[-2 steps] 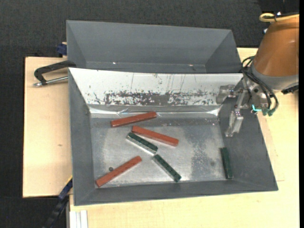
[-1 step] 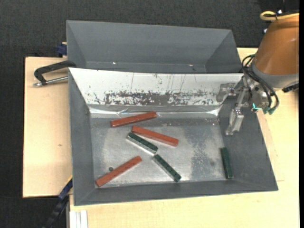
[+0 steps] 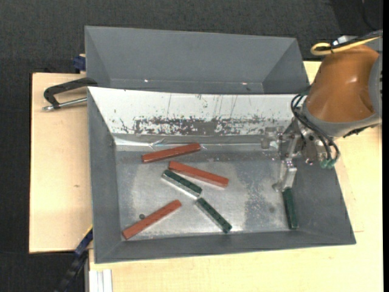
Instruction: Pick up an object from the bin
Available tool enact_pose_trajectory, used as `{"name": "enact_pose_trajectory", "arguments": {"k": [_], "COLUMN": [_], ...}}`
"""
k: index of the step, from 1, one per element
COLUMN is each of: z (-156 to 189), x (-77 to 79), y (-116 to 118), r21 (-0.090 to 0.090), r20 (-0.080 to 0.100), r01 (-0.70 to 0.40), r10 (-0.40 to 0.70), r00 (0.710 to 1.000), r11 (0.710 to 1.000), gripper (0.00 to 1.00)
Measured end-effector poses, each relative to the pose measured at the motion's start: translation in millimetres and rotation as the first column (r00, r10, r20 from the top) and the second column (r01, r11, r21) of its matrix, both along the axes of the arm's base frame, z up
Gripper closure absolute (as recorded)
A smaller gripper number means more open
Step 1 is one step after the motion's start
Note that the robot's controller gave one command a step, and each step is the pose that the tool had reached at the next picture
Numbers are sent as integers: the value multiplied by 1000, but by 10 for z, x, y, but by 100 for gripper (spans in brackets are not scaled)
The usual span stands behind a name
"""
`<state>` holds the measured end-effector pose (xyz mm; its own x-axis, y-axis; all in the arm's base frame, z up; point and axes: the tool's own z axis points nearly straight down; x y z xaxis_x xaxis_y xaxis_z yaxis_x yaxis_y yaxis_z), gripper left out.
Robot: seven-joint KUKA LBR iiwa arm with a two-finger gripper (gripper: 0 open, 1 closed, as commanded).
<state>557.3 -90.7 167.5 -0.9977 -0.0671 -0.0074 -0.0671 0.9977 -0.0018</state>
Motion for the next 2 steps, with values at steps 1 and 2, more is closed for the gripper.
{"name": "enact_pose_trajectory", "arguments": {"k": [1, 2], "z": [-214, -523], "x": [123, 180], "y": [335, 623], "r21": [2, 2], "r20": [-4, -2], "r01": [55, -39], "r10": [-55, 39], "r00": [998, 999], "r11": [998, 999], "gripper": [0, 0]}}
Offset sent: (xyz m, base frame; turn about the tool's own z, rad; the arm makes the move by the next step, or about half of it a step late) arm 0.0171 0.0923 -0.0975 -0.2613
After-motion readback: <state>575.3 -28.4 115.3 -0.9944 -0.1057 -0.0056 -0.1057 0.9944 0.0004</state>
